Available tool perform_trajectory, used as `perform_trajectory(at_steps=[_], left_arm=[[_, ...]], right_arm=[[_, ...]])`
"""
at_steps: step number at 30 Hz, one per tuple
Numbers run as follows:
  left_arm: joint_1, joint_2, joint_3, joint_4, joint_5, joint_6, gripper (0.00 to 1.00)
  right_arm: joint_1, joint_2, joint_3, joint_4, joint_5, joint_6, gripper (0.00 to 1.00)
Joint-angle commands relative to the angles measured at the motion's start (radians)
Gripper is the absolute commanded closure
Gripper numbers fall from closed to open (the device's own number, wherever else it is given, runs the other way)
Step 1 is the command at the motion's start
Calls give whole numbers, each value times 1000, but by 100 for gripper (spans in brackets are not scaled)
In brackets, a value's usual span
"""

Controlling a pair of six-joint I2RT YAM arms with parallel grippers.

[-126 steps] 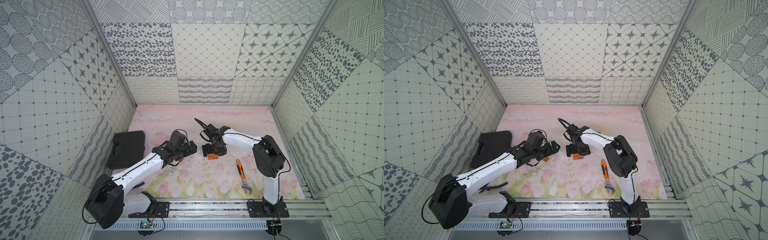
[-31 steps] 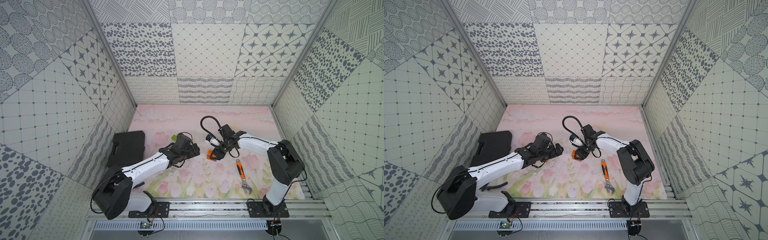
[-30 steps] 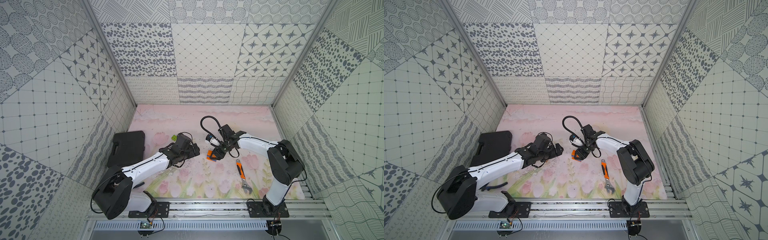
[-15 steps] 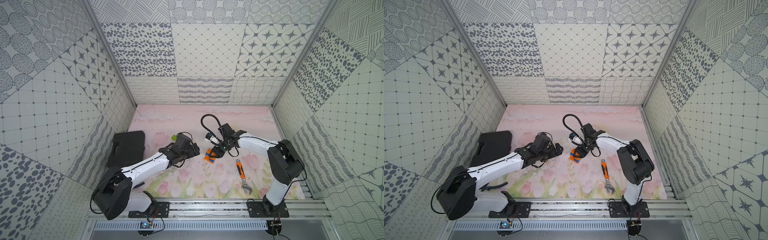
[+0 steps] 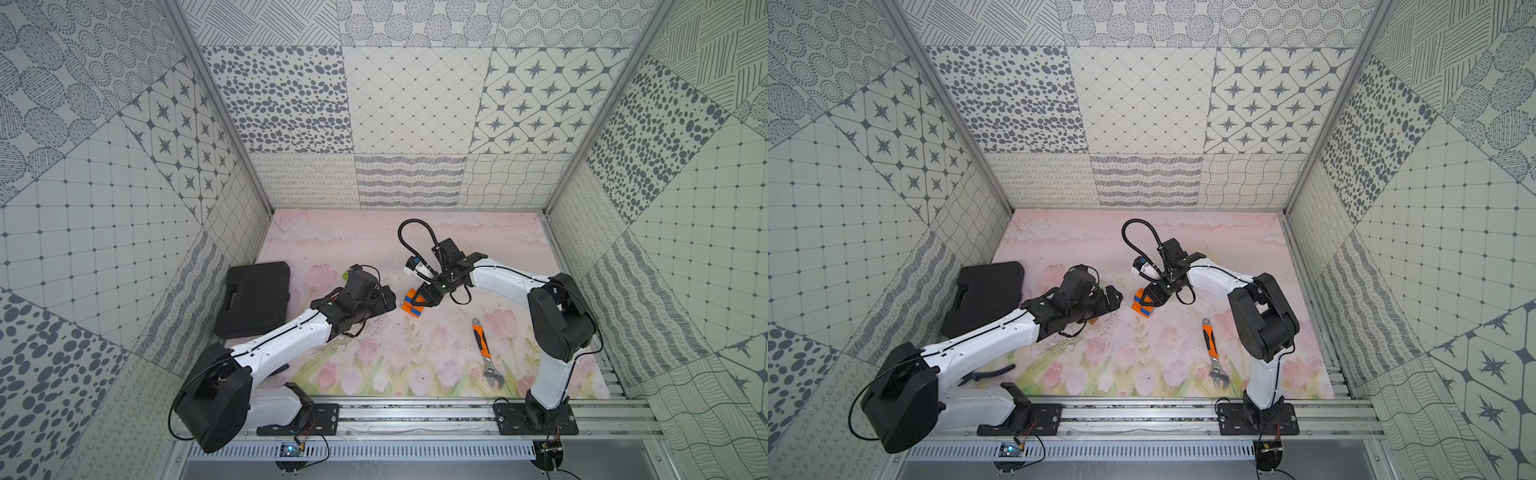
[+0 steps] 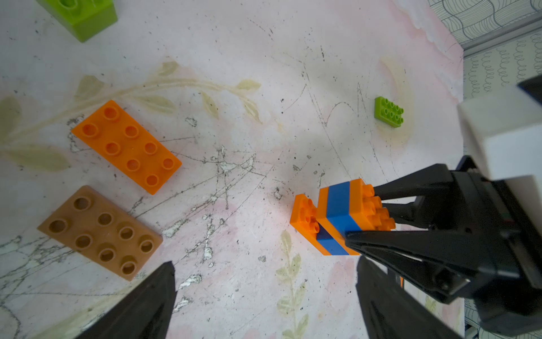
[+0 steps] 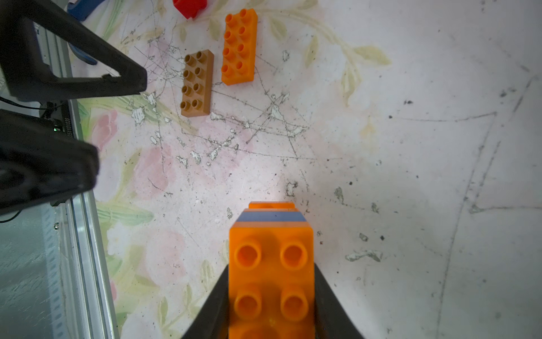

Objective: Assemble the number 5 with lego
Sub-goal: Adjust the lego brick at the center of the board.

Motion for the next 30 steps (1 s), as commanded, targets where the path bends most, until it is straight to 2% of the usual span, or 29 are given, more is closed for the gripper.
perform_trajectory(at_steps=[1,15,30], left_arm=[[8,-21,-2,-3,-33,38,1],[17,-100,-42,-3,-63,83,1],[19,-108,-40,2,-55,79,1]], right_arm=[[0,21,31,7,-30,-1,64],[11,31,43,5,-29,4,64],[13,11,35,-16,-25,-11,64]])
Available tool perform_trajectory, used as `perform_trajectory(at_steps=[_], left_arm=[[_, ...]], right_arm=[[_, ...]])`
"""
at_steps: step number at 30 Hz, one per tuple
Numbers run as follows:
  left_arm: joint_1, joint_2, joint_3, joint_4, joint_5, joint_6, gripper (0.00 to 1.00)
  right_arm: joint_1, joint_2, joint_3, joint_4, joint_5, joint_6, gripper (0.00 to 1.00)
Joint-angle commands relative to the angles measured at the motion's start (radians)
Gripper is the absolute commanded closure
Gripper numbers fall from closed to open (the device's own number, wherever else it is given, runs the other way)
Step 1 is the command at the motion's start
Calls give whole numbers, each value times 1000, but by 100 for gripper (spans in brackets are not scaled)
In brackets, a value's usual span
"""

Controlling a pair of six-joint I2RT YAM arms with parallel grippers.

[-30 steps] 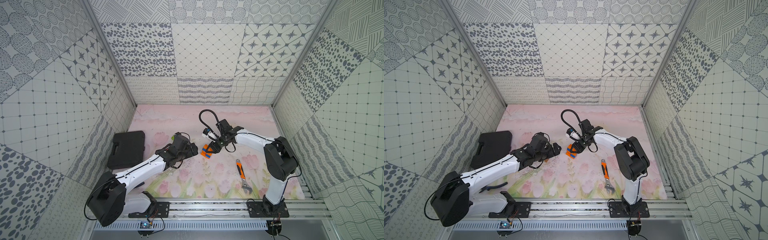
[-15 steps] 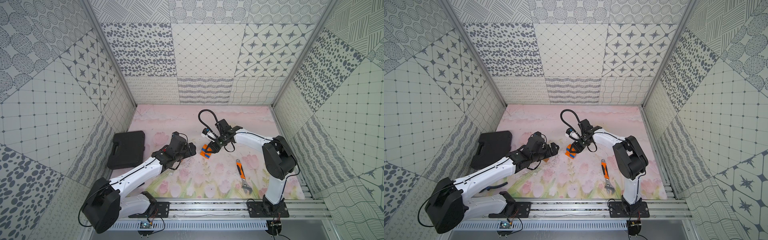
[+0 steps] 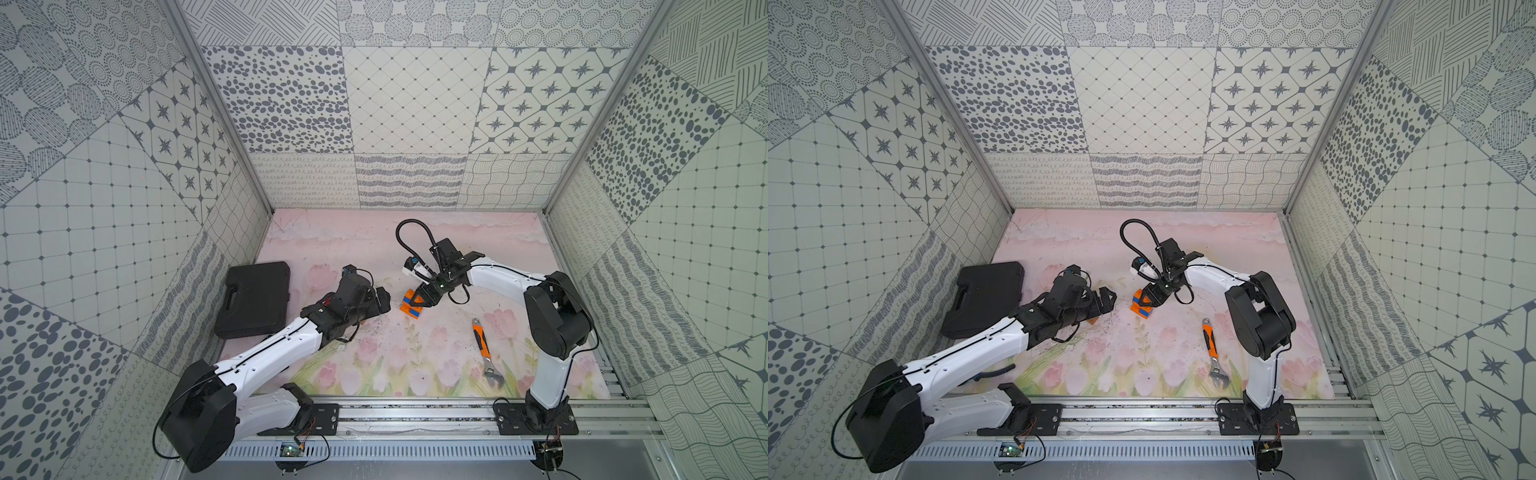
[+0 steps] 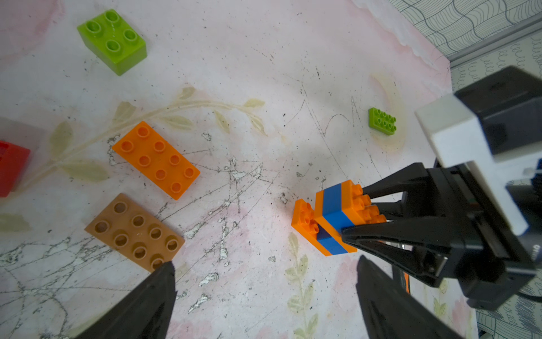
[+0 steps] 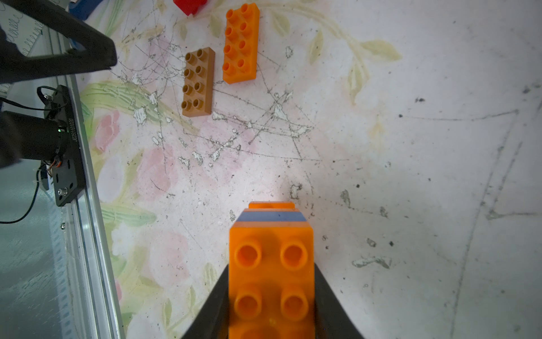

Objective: Assemble the number 5 with lego
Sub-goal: Adjust the lego brick at the center of the board.

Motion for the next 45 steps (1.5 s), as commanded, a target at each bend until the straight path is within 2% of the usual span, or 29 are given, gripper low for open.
perform_trajectory(at_steps=[1,21,45], left_arm=[[8,-7,11,2,-17,32,1],[9,5,14,12,-13,45,1],[42,2,-21,25,-14,76,1]], right_arm=[[7,-14,17,1,-16,-22,64],[7,-24,5,-16,-4,-49,64],[6,52,54,-29,-11,-50,65]])
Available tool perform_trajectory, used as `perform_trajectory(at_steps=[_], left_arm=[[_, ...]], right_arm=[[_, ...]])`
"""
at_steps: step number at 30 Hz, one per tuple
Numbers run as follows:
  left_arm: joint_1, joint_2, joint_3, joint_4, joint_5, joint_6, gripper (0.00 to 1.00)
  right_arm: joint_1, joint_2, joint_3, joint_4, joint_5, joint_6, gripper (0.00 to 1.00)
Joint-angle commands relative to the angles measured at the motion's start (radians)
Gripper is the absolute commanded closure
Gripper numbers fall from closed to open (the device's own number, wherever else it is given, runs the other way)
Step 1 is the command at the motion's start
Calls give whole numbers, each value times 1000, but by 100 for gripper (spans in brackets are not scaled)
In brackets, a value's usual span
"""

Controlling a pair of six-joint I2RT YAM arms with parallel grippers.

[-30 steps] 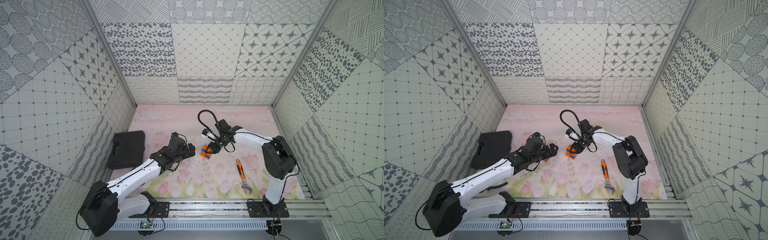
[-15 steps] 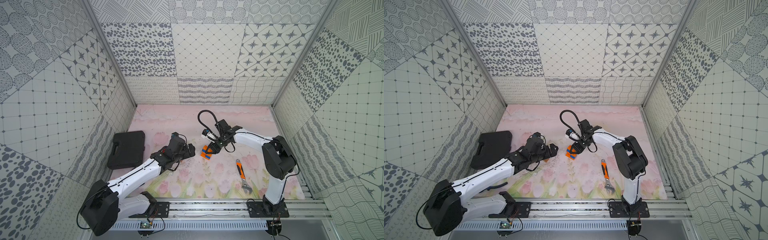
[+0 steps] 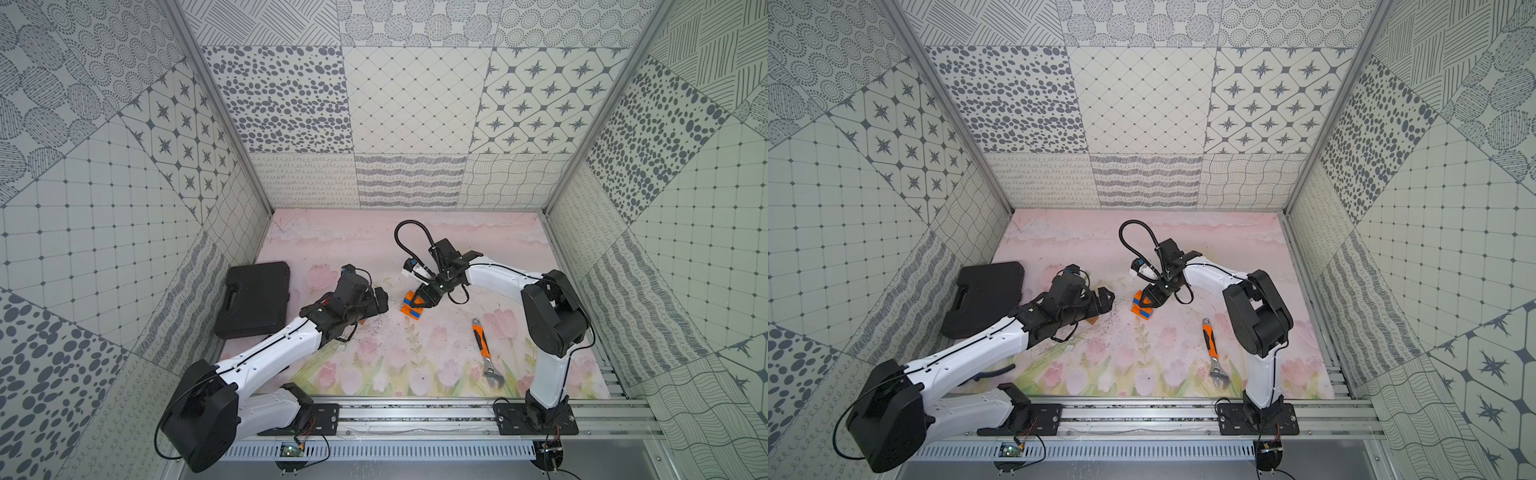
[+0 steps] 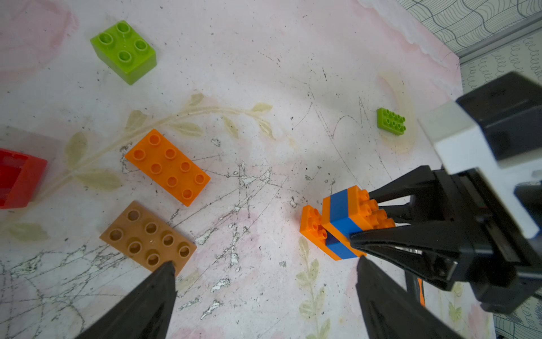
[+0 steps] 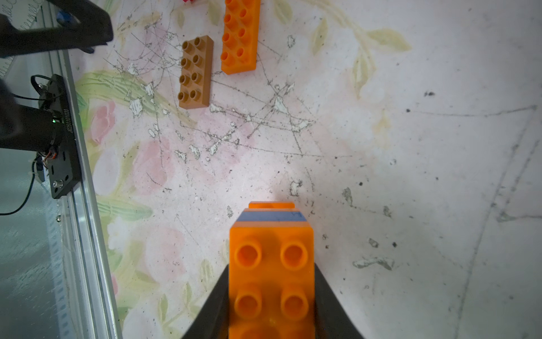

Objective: Assemble the number 5 with lego
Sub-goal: Adjust the lego brick at the center of the board.

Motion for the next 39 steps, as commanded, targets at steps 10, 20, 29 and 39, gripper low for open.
perform_trajectory(at_steps=[10,20,29,39], left_arm=[[32,-7,-20,23,-1,53,1],[53,-27,-27,-12,4,60,1],[57,-93,-67,-40,-21,60,1],[59,-101,-72,-33,-1,72,1]], right_arm=[[6,45,72,-25,-25,-37,66],[2,94,131,-94,-49,-116,66],[-1,209,269,-264,-111,-207,65],[-13,354,487,-454,-104,-281,55]])
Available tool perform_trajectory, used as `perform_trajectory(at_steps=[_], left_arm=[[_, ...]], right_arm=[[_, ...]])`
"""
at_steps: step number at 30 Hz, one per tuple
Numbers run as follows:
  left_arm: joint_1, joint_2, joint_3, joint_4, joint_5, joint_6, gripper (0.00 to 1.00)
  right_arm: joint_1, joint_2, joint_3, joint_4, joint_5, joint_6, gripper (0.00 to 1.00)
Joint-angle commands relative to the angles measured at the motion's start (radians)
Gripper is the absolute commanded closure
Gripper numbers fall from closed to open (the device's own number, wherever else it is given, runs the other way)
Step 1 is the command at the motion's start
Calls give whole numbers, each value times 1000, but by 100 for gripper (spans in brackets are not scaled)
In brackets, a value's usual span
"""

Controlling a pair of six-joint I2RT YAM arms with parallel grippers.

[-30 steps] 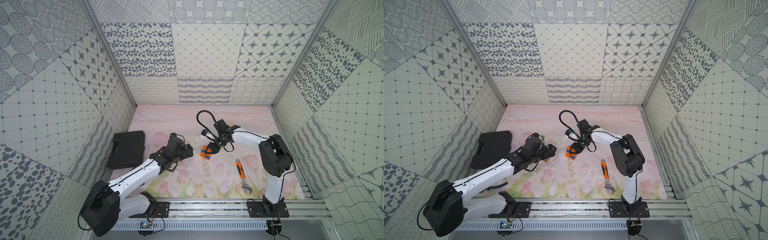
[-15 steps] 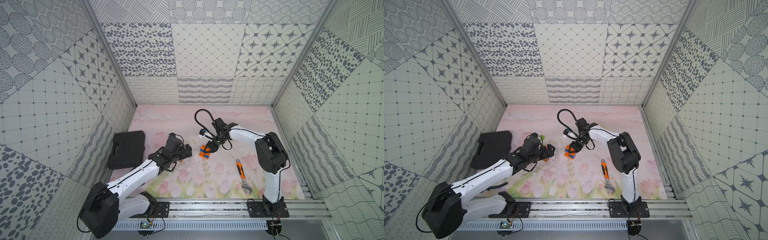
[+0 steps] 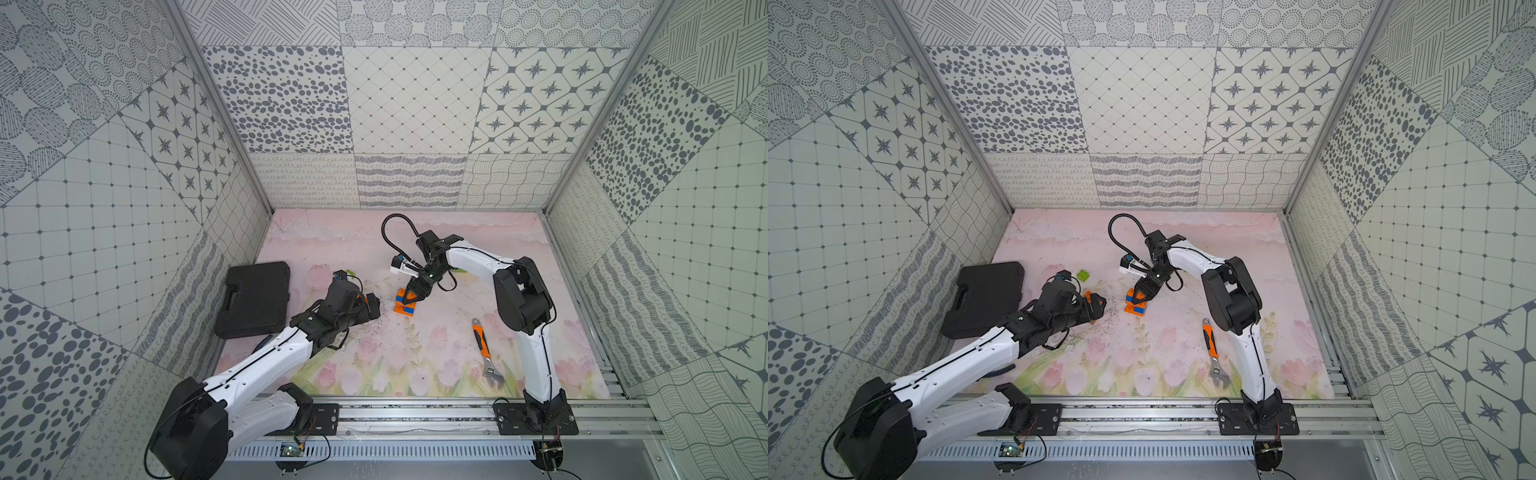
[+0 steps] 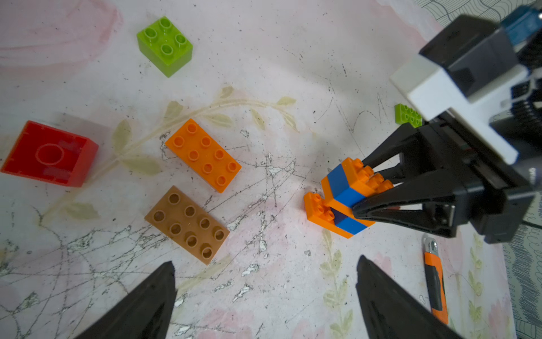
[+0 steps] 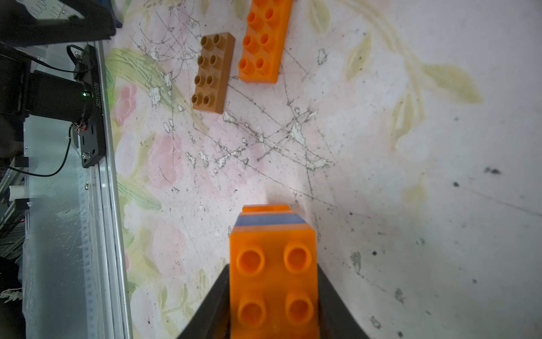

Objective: Assemble the number 5 with lego
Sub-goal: Adjust the lego brick at the center of the board.

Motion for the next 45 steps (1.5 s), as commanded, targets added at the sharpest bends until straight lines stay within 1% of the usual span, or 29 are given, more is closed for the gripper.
perform_trajectory(at_steps=[1,4,6,8,9,12,14,15,17,19,20,22,23,24,26,29,31,33,35,38,40,45], left_arm=[[22,0,4,-2,3,36,1],[22,5,5,6,17,39,1],[22,7,5,8,28,42,1],[22,6,4,12,38,42,1],[21,6,4,11,41,42,1],[22,5,1,13,44,42,1],[22,-2,2,12,42,42,1],[22,-6,2,9,40,43,1],[22,-14,0,6,29,43,1],[21,-21,0,2,18,43,1],[22,-24,0,3,12,42,1],[22,-31,-4,2,-2,38,1],[22,-35,-5,2,-14,34,1],[22,-39,-6,2,-23,32,1],[22,-46,-7,-4,-47,27,1],[22,-56,-5,-16,-74,20,1],[23,-64,-7,-19,-86,18,1],[23,-70,-8,-23,-93,19,1],[24,-75,-10,-30,-94,18,1],[25,-86,-23,-24,-93,19,1],[25,-89,-26,-29,-97,20,1],[25,-112,-39,-41,-108,20,1]], right_arm=[[-7,52,71,-92,12,-38,55],[-7,63,106,-76,35,-14,50],[-7,56,117,-58,66,7,43],[-7,41,116,-31,103,38,42],[-7,29,112,-12,127,53,37],[-7,-21,88,60,199,140,36],[-4,-79,49,130,246,223,34],[-2,-113,13,184,280,278,31],[1,-189,-65,275,335,375,30],[6,-256,-138,359,408,535,29],[8,-287,-170,383,423,630,29],[16,-334,-243,421,417,808,28],[27,-353,-273,417,432,898,26],[39,-371,-309,417,443,978,26],[71,-396,-357,410,454,1072,25],[151,-422,-428,423,546,1209,19],[208,-423,-460,431,636,1288,15],[239,-419,-474,435,703,1345,14],[241,-403,-464,445,705,1357,13],[241,-356,-407,388,722,1366,12],[242,-333,-381,357,713,1385,11],[252,-316,-398,375,719,1431,8]])
